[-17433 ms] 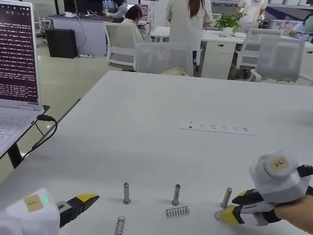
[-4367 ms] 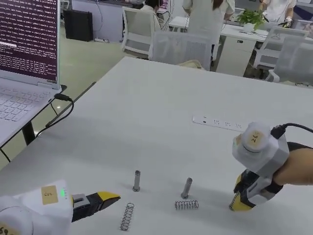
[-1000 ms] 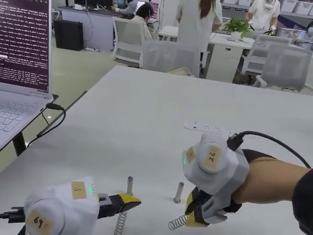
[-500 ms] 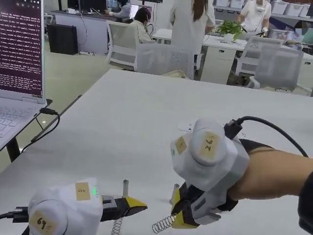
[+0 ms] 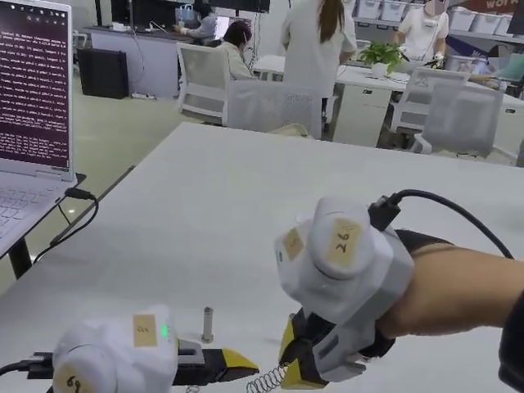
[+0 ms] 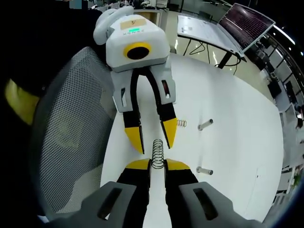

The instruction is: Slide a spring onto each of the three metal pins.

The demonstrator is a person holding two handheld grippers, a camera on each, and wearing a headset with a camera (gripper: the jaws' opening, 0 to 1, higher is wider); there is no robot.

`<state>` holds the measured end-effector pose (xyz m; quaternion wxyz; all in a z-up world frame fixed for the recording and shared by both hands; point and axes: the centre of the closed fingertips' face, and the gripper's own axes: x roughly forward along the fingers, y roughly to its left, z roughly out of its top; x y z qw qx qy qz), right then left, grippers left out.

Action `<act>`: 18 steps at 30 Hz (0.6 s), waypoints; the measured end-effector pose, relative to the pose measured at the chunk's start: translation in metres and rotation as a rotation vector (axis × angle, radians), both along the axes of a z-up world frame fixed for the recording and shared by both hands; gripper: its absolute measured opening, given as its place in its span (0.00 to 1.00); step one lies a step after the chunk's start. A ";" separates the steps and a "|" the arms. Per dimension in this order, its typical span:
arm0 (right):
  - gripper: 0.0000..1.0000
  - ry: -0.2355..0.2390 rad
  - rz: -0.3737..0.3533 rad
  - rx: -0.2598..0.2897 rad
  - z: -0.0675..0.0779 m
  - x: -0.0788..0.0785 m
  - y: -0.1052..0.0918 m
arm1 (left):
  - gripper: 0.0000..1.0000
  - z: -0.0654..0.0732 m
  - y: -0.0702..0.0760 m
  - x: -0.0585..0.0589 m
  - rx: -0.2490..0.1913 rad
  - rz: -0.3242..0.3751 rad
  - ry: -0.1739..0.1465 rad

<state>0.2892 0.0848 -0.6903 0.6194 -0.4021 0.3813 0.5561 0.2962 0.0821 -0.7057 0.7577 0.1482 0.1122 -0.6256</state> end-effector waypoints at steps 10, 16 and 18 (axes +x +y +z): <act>0.08 0.001 0.007 0.000 0.002 -0.004 0.002 | 0.03 0.002 -0.003 -0.001 -0.009 -0.010 -0.008; 0.08 0.001 0.004 0.024 0.004 -0.005 0.006 | 0.03 0.001 -0.003 -0.001 -0.006 -0.011 -0.009; 0.08 0.004 0.000 0.046 0.006 -0.004 0.009 | 0.03 0.001 -0.003 -0.001 -0.005 -0.012 -0.011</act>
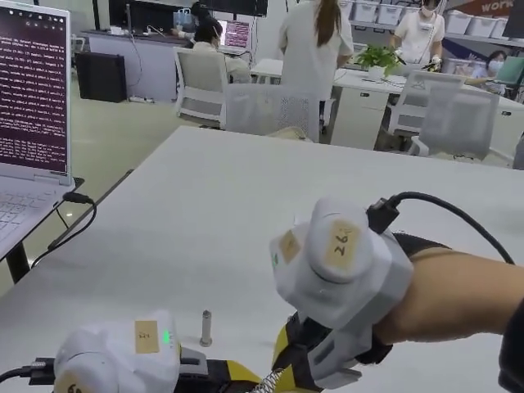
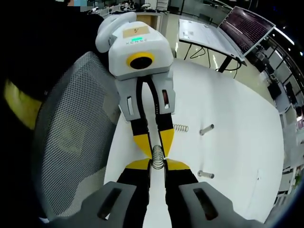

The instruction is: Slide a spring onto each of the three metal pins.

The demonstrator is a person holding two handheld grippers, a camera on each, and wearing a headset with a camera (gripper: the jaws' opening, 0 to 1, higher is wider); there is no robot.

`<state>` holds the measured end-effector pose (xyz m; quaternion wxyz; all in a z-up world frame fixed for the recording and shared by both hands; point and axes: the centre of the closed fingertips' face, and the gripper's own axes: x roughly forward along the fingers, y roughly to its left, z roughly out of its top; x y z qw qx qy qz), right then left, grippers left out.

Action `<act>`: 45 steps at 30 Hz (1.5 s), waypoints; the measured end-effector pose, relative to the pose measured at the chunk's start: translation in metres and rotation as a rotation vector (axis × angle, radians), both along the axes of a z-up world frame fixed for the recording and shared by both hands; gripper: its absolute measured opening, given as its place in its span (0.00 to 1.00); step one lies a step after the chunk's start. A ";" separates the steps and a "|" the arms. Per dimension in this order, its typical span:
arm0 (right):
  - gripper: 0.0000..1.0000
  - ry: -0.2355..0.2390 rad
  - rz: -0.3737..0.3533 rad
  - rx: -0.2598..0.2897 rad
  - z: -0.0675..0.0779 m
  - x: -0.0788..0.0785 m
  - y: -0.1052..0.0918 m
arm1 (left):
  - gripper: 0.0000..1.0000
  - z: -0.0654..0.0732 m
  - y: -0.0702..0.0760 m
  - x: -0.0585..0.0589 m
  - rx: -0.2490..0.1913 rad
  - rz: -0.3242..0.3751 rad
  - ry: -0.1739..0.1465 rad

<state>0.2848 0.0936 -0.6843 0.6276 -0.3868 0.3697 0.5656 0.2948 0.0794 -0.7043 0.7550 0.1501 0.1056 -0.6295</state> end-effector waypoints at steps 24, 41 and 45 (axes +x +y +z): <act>0.08 0.055 0.001 0.056 -0.005 -0.002 0.009 | 0.02 0.004 0.000 -0.003 -0.032 -0.008 0.051; 0.08 0.059 0.007 0.058 -0.006 -0.003 0.011 | 0.02 0.008 -0.001 -0.004 -0.056 -0.006 0.071; 0.08 0.068 0.005 0.050 -0.007 -0.003 0.011 | 0.02 0.007 -0.002 -0.005 -0.056 -0.011 0.069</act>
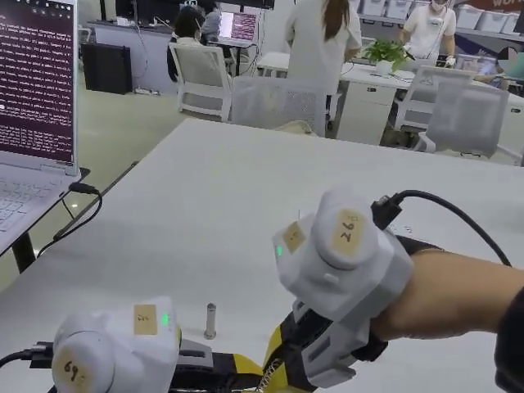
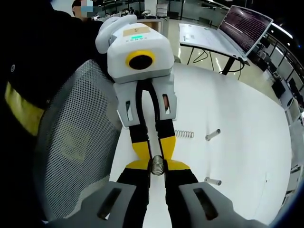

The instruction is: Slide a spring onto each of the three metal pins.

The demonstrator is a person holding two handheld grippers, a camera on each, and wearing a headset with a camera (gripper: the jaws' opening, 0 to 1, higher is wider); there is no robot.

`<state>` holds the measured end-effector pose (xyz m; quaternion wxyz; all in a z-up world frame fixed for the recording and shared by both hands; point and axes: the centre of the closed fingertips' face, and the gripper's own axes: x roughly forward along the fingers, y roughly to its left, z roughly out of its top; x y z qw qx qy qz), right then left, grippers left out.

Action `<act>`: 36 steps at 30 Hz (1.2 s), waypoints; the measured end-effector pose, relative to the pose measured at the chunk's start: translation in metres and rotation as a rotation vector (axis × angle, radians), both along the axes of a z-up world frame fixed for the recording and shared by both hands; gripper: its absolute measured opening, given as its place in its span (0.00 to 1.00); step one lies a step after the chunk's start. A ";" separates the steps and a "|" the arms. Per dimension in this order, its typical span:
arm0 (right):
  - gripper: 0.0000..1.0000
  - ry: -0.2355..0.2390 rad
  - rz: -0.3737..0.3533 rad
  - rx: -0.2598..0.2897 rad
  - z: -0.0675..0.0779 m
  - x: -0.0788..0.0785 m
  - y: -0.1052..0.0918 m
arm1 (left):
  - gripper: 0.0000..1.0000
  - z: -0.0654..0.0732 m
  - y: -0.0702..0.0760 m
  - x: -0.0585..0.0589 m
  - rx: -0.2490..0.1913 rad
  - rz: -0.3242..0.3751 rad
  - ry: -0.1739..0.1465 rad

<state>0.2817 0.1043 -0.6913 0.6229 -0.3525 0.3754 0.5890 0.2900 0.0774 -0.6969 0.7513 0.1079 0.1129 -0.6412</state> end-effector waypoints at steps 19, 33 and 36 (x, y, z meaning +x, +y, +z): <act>0.08 -0.004 -0.001 -0.025 0.001 0.003 -0.007 | 0.21 -0.002 -0.002 -0.003 -0.002 0.003 0.044; 0.08 -0.023 -0.026 -0.022 0.005 0.010 -0.013 | 0.45 -0.008 0.011 0.012 -0.001 0.098 0.077; 0.08 -0.025 -0.030 -0.020 0.005 0.011 -0.014 | 0.53 -0.009 0.016 0.015 -0.006 0.124 0.082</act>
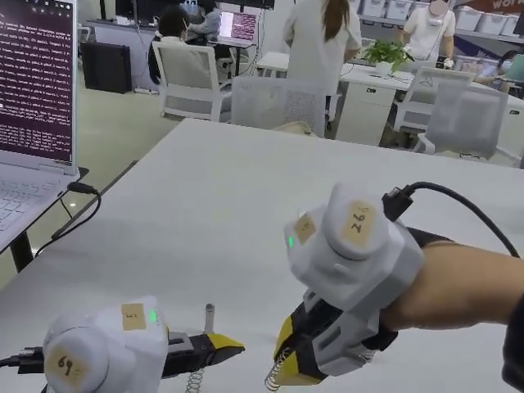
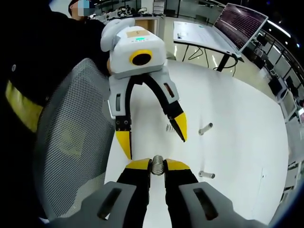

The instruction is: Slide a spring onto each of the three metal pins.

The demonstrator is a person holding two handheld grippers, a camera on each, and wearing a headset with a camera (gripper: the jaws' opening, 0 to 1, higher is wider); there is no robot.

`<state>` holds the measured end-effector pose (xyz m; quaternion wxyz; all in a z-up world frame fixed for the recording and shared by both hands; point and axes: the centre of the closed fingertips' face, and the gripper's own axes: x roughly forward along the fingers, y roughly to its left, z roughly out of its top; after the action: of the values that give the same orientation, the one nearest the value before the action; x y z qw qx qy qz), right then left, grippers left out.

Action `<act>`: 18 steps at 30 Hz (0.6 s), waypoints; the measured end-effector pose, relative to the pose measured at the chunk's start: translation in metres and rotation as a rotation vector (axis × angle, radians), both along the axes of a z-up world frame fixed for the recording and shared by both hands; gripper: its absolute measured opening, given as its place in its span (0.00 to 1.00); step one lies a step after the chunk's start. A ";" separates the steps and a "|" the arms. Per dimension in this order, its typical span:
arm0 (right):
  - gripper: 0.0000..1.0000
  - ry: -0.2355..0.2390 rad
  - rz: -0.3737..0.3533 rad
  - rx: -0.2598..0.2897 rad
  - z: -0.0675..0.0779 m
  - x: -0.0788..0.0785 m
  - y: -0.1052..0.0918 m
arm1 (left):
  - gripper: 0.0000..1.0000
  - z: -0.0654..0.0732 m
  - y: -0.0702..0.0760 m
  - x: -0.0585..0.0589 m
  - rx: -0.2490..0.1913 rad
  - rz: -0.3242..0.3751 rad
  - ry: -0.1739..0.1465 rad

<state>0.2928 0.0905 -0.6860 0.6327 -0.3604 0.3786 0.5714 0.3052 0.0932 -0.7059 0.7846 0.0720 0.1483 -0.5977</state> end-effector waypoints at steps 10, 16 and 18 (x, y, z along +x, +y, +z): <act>0.08 -0.008 -0.015 0.002 0.001 0.005 -0.004 | 0.62 -0.005 0.018 0.006 0.005 0.060 0.001; 0.08 -0.009 -0.022 0.001 0.002 0.006 -0.006 | 0.68 -0.011 0.031 0.007 0.008 0.104 0.020; 0.08 -0.010 -0.022 -0.002 0.001 0.007 -0.007 | 0.69 -0.013 0.034 0.008 0.006 0.116 0.023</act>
<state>0.2994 0.0838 -0.6847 0.6406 -0.3594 0.3801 0.5622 0.3131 0.1270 -0.7185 0.8160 0.0588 0.1629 -0.5514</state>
